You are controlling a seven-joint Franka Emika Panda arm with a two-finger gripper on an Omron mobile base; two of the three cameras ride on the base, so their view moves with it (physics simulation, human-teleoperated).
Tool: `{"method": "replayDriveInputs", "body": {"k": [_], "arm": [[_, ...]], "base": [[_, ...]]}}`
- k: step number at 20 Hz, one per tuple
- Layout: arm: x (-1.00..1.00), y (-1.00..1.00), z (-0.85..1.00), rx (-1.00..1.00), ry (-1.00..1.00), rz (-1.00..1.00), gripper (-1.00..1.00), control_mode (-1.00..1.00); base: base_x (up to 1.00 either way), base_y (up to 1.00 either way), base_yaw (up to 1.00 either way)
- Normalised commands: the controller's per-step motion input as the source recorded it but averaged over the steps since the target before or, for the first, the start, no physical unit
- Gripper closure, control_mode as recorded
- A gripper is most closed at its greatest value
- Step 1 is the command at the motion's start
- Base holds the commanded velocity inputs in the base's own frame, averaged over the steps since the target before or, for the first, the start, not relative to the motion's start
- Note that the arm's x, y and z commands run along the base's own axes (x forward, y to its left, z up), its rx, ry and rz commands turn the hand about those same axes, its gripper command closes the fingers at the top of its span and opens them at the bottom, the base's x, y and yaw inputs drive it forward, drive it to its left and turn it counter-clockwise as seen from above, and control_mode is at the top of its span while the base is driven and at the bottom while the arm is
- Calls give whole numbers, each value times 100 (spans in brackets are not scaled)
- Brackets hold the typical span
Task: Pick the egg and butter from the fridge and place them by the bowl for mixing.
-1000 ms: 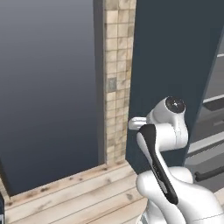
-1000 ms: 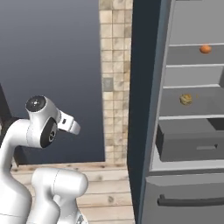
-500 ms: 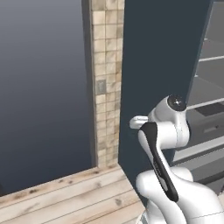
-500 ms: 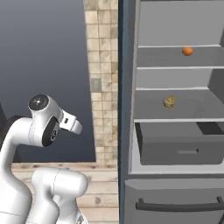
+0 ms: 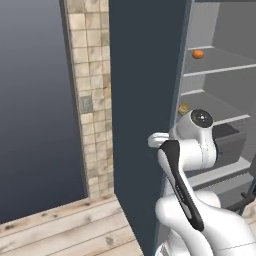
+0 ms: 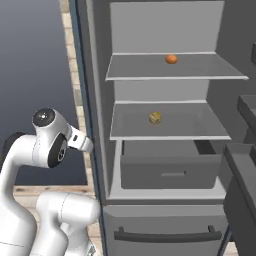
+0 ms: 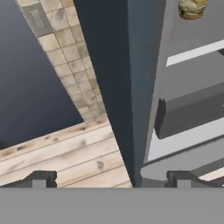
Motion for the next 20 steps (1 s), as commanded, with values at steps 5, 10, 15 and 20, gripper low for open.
{"method": "replayDriveInputs", "body": {"k": [5, 10, 15, 20], "arm": [[0, 0, 0, 0, 0, 0, -100, 100], [0, 0, 0, 0, 0, 0, -100, 100], [0, 0, 0, 0, 0, 0, -100, 100], [0, 0, 0, 0, 0, 0, -100, 100]], "base": [[8, -71, 0], [22, -54, 3], [33, -40, 9], [43, -26, 18]]}}
